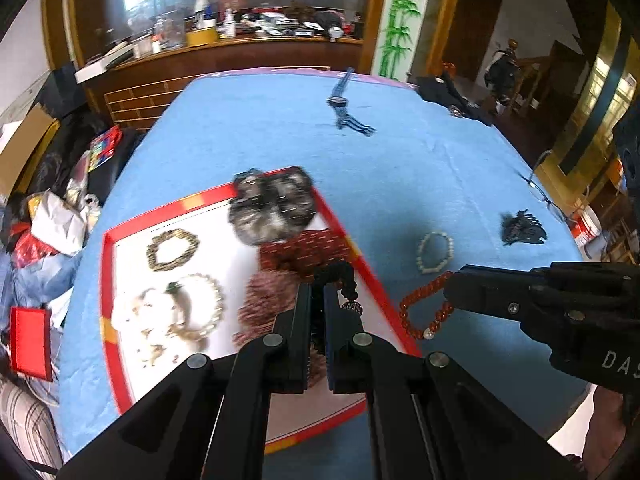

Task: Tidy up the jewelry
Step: 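Carry both bracelets into the box and open both tools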

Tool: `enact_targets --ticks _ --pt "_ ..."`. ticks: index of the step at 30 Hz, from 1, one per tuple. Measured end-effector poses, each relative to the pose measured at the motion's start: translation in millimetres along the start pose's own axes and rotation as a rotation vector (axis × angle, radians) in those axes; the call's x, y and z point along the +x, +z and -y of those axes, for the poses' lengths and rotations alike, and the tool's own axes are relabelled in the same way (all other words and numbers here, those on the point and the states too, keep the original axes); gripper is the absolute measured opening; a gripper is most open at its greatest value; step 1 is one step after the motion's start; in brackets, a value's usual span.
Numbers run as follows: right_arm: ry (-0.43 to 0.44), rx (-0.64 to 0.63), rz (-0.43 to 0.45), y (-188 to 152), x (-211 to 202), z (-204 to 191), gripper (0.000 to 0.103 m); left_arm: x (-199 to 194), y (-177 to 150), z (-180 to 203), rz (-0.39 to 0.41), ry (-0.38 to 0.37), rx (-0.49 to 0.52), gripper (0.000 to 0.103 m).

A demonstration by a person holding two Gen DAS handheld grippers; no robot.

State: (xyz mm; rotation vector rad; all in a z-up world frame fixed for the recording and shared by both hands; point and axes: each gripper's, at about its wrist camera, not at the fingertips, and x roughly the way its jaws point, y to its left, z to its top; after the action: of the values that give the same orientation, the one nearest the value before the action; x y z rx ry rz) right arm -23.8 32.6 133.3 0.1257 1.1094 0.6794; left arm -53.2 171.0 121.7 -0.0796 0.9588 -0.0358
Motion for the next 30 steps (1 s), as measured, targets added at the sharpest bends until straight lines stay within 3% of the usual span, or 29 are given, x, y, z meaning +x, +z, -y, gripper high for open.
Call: enact_targets --ticks 12,30 --pt "0.045 -0.093 -0.064 -2.8 40.5 -61.3 0.008 -11.6 -25.6 -61.4 -0.019 0.057 -0.081 0.005" --pt "0.049 -0.134 -0.161 -16.1 89.7 -90.5 0.009 8.4 -61.1 -110.2 -0.106 0.064 -0.17 0.005"
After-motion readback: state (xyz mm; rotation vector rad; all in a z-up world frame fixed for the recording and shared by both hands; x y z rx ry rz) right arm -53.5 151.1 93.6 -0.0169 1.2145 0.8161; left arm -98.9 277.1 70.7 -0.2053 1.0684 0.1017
